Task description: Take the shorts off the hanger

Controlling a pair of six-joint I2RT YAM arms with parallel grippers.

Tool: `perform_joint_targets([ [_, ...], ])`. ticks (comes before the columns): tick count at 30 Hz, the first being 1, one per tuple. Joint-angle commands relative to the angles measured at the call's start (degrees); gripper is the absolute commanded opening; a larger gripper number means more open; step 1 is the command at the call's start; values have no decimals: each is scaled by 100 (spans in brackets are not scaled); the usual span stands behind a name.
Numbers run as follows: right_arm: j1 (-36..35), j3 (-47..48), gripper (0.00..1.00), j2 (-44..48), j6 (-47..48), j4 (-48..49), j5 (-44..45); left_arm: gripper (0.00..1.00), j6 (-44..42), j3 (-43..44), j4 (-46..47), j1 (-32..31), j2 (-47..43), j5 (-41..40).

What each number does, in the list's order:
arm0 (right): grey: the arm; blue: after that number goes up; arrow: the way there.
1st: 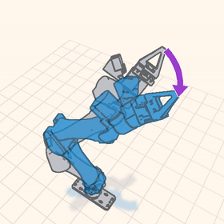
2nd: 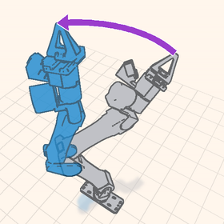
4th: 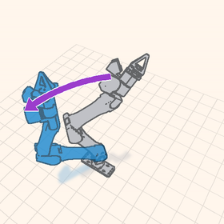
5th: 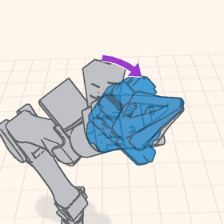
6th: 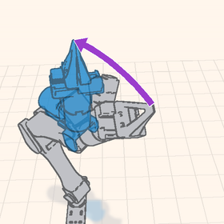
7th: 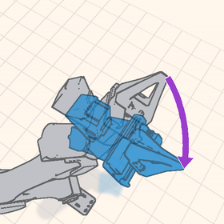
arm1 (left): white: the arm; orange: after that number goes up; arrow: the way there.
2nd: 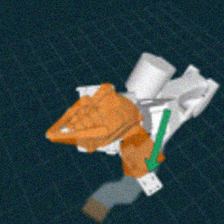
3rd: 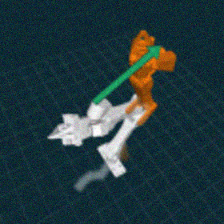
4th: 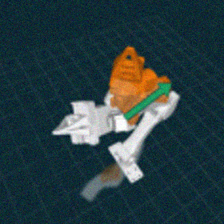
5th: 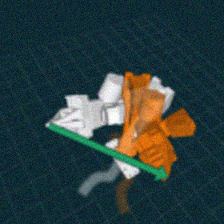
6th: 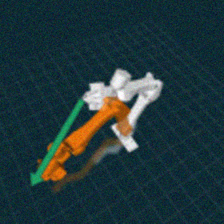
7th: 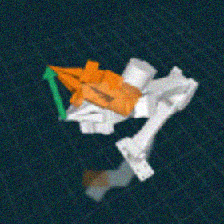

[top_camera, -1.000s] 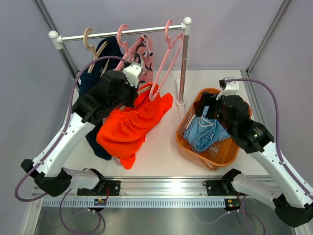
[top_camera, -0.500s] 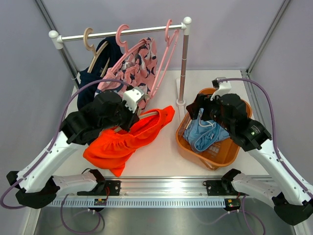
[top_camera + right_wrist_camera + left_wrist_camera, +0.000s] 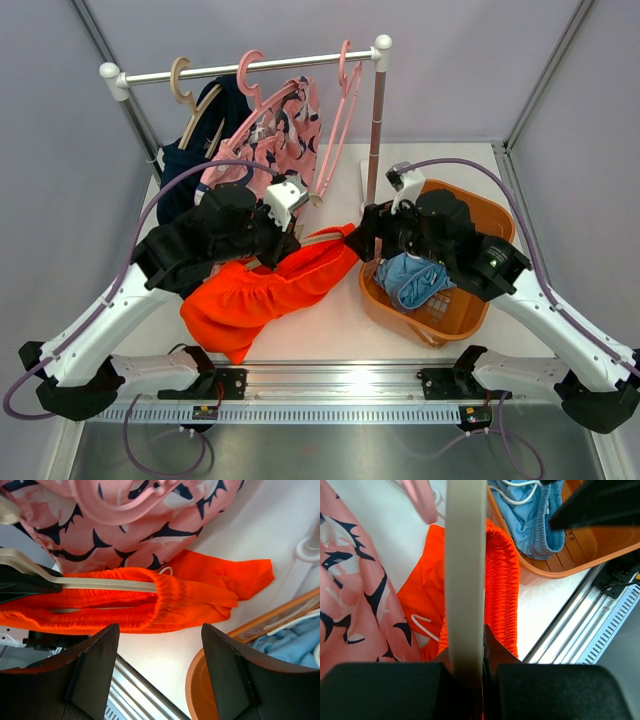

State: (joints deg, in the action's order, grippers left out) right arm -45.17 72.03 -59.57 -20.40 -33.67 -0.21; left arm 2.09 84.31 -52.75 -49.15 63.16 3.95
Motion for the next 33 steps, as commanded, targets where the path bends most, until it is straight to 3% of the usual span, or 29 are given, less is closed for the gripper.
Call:
perform_joint_targets([
  [1, -290, 355, 75, -247, -16, 45, 249, 0, 99, 427, 599, -86, 39, 203],
  [11, -396, 347, 72, -661, -8, -122, 829, 0, 46, 700, 661, -209, 179, 159],
  [15, -396, 356, 66, -766, 1, -131, 917, 0, 46, 709, 678, -227, 197, 142],
  [22, -396, 426, 30, -828, -25, -96, 1339, 0, 46, 744, 626, -253, 180, 142],
  [23, -396, 443, 17, -828, -34, -78, 1400, 0, 46, 736, 608, -253, 162, 142],
  [26, -396, 514, 0, -811, -69, -113, 1873, 0, 46, 727, 573, -271, 118, 133],
  [33, -335, 935, 0, -1003, -104, -579, 3095, 0, 99, 771, 450, -332, 4, 124],
])
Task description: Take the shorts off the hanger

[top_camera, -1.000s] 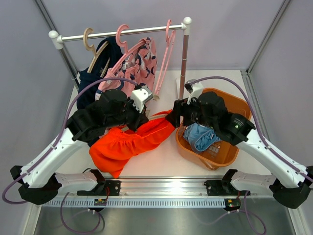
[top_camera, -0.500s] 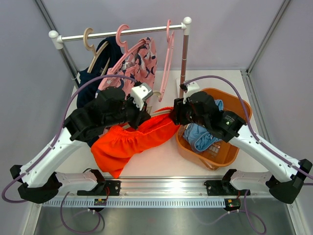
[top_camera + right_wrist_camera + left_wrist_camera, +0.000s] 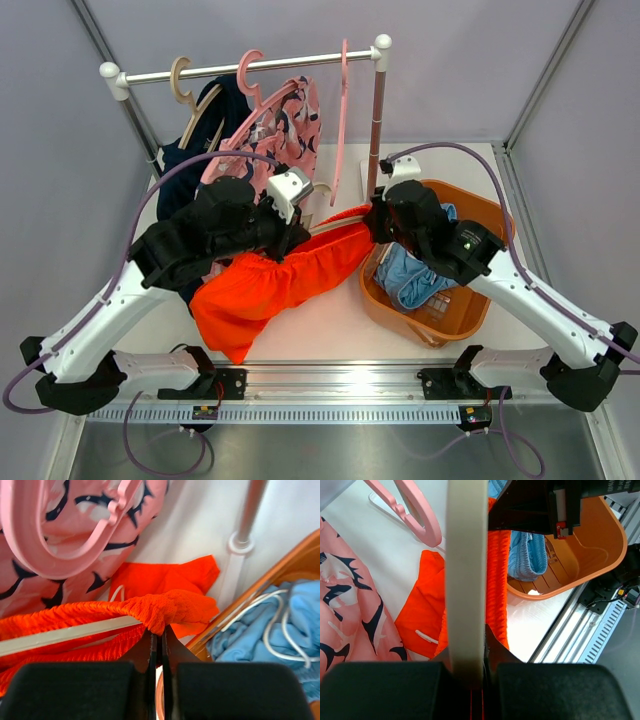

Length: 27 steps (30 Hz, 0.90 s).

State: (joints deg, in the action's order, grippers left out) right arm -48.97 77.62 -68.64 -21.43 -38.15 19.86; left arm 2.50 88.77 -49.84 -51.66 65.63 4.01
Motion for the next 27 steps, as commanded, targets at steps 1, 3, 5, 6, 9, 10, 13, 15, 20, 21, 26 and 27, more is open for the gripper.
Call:
perform_joint_targets([
  [1, 106, 428, 0, -123, -19, -218, 1195, 0, 66, 334, 151, -99, -269, 144],
  [3, 448, 438, 0, -149, -2, -254, 1100, 0, 66, 316, 142, -116, -322, 161],
  [5, 913, 359, 0, -141, -1, -211, 811, 0, 40, 307, 115, -134, -375, 144],
  [6, 1055, 333, 0, -132, 7, -193, 740, 0, 31, 290, 115, -143, -392, 153],
  [9, 1398, 218, 0, -158, 34, -175, 730, 0, 22, 263, 150, -151, -533, 144],
  [10, 1460, 166, 0, -184, 42, -175, 730, 0, 22, 246, 168, -151, -612, 126],
  [13, 1671, 69, 0, -229, 42, -149, 651, 0, 13, 228, 229, -151, -735, 91],
  [15, 1680, 16, 0, -229, 34, -96, 432, 0, 22, 176, 378, -151, -893, 56],
  [20, 1680, -186, 0, -202, -168, 106, -175, 0, 48, -35, 765, -151, -1245, 65],
  [21, 1680, -204, 0, -211, -168, 106, -219, 0, 57, -44, 853, -151, -1350, 65],
  [26, 1619, -353, 0, -1, -352, 317, -929, 0, 127, -281, 1283, -151, -1561, -365],
  [27, 1575, -353, 0, 43, -431, 334, -1001, 0, 154, -342, 1371, -151, -1596, -383],
])
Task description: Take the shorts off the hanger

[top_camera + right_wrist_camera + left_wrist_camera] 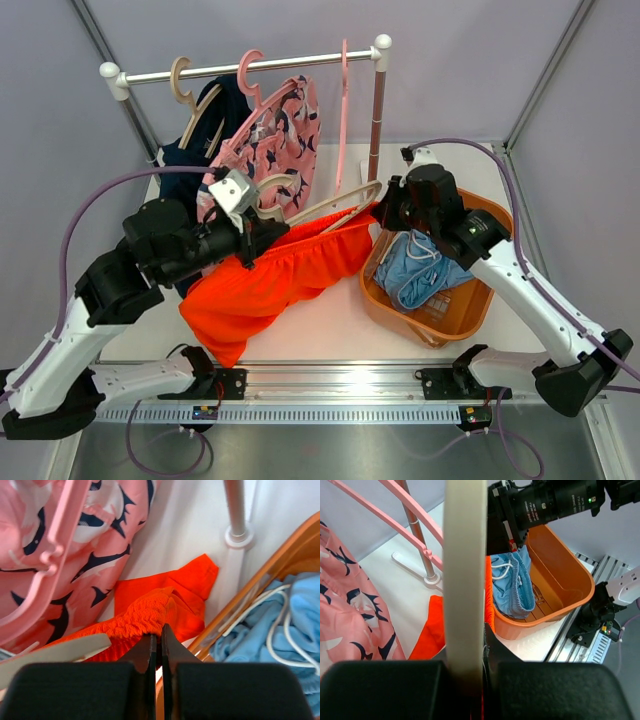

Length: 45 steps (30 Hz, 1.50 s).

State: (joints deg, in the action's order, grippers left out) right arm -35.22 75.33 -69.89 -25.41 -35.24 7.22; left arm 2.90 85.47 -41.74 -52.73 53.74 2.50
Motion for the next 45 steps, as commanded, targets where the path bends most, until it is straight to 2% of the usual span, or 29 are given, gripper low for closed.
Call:
perform_joint_targets([
  [1, 139, -106, 0, 203, -60, 35, 219, 0, 141, -74, 666, -44, -503, -511],
  [5, -300, 34, 0, 370, -122, -61, 244, 0, 238, -302, 1140, -44, -741, -821],
  [9, -1002, 333, 0, 406, -87, -53, 280, 0, 317, -698, 2010, -44, -1049, -901],
  [13, -1924, 736, 0, 152, 27, 105, 60, 0, 431, -927, 2617, -44, -1172, -813],
  [16, -2303, 982, 0, -138, 167, 106, 235, 0, 493, -988, 2942, -44, -1164, -725],
  [20, -2629, 1299, 0, -446, 431, 35, 235, 0, 641, -1374, 3679, -44, -1190, -628],
  [25, -2788, 1537, 0, -544, 511, -53, 446, 0, 748, -1542, 3997, -44, -1198, -697],
  [28, -2788, 1730, 0, -482, 651, -272, 867, 0, 686, -1472, 3954, -44, -1234, -1075],
  [29, -2788, 1861, 0, -456, 747, -359, 1330, 0, 642, -1437, 3806, -44, -1225, -1155],
  [33, -2788, 3387, 0, -482, 1660, -1028, 3123, 0, 598, -1331, 3567, -44, -1216, -1366],
  [34, -2788, 3627, 0, -395, 1862, -967, 3945, 0, 607, -1340, 3506, -44, -1225, -1401],
  [35, -2788, 3829, 0, -324, 2377, -862, 4258, 0, 607, -1340, 3471, -44, -1277, -1428],
  [37, -2797, 4147, 0, 8, 3108, 83, 4969, 0, 589, -1366, 3392, -44, -1339, -1559],
  [38, -2797, 4113, 0, 158, 3904, 1158, 5112, 0, 581, -1401, 3365, -44, -1400, -1612],
  [41, -2797, 3832, 0, 624, 5041, 2779, 5201, 0, 554, -1376, 3190, -44, -1471, -1867],
  [45, -2788, 3613, 0, 845, 5502, 3312, 5237, 0, 545, -1410, 3066, -53, -1532, -1973],
])
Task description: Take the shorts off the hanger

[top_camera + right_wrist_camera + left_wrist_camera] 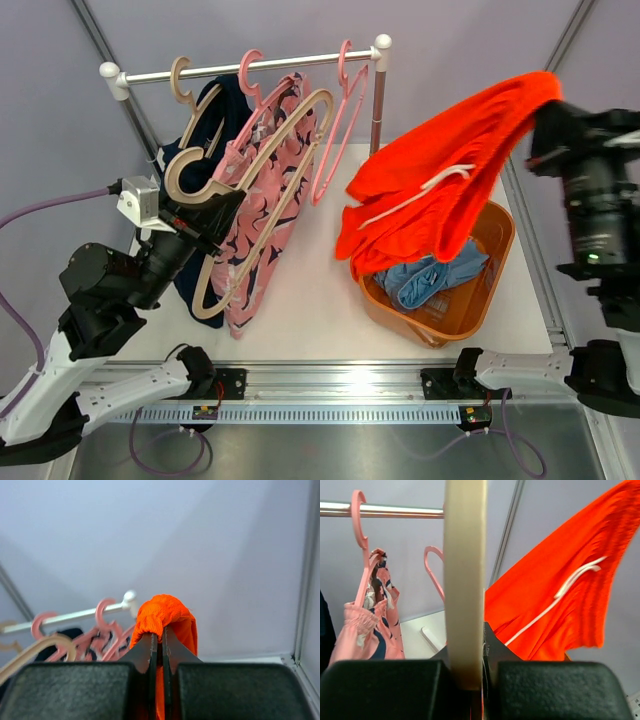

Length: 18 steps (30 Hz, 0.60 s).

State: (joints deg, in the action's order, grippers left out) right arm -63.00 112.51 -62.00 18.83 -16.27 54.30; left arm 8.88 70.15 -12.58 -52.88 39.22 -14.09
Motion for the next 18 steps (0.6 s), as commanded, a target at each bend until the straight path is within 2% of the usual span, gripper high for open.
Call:
perform_joint_targets([
  [1, -10, -246, 0, 152, 1149, 1547, 537, 0, -71, 113, 142, -29, -99, -323],
  [5, -10, -834, 0, 223, 1298, 2022, 616, 0, -89, 104, 115, -29, -99, -367],
  [9, -10, -1046, 0, 135, 1299, 1997, 731, 0, -71, 200, -51, -29, -29, -375],
  [18, 148, -959, 0, -5, 455, 907, 476, 0, 17, 491, -569, -29, 138, -903],
])
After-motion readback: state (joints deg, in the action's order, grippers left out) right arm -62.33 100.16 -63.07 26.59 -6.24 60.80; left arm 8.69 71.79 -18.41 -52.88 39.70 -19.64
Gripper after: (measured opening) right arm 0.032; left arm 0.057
